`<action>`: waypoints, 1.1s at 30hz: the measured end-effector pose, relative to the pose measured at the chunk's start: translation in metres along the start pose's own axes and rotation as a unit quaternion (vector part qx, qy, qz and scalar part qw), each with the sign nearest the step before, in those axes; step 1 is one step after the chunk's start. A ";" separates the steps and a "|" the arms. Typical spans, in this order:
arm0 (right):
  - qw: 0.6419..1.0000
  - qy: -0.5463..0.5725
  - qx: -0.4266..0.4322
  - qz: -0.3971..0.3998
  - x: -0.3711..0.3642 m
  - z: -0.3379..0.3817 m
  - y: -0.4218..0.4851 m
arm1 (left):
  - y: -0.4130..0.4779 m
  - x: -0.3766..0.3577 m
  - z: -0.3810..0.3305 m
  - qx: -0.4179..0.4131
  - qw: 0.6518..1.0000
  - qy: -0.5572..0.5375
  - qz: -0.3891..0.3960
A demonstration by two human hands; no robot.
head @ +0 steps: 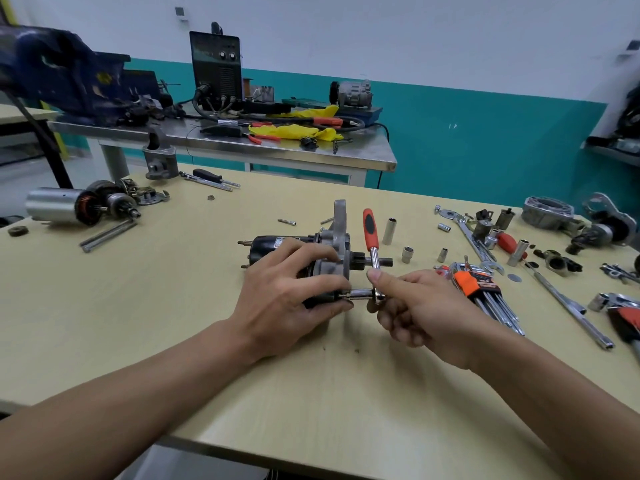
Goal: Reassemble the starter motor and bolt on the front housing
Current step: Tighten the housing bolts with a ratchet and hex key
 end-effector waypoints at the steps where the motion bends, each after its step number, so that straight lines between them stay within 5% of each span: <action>1: 1.000 0.005 0.001 0.008 0.000 -0.001 0.000 | 0.000 0.000 0.000 -0.011 1.000 0.003 0.000; 8: 0.986 -0.089 0.134 0.045 0.005 0.002 -0.006 | 0.000 -0.001 -0.004 -0.043 0.998 0.033 0.016; 17: 0.991 -0.072 0.102 0.049 0.003 -0.004 0.001 | 0.002 -0.009 -0.009 -0.065 0.993 0.071 0.072; 19: 0.960 -0.176 0.220 0.013 0.007 0.003 -0.003 | 0.003 -0.010 -0.010 -0.061 0.992 0.078 0.080; 21: 0.876 -0.316 0.362 -0.038 0.009 0.009 -0.008 | 0.003 -0.009 -0.012 -0.055 0.992 0.085 0.081; 23: 0.836 -0.365 0.404 -0.062 0.008 0.007 -0.008 | 0.004 -0.008 -0.013 -0.053 0.991 0.092 0.084; 27: 0.982 -0.109 0.148 0.039 0.003 0.003 0.002 | 0.007 -0.007 -0.014 -0.037 0.990 0.096 0.095; 29: 0.996 -0.013 0.020 0.081 0.000 -0.001 0.006 | 0.008 -0.007 -0.013 -0.040 0.989 0.098 0.102; 31: 0.996 -0.021 0.026 0.087 0.000 -0.002 0.007 | 0.008 -0.007 -0.012 -0.040 0.989 0.098 0.106; 33: 0.974 -0.144 0.175 0.029 0.003 0.002 0.004 | 0.008 -0.007 -0.012 -0.034 0.989 0.098 0.109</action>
Point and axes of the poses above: each hand's wrist, its own y-axis towards the middle knuckle, its own x-axis out of the back of the hand, z = x × y, the point moved 4 cm from there along y, towards the middle knuckle, and after that the axes turned 9 degrees about -x, right-handed, at the moved point
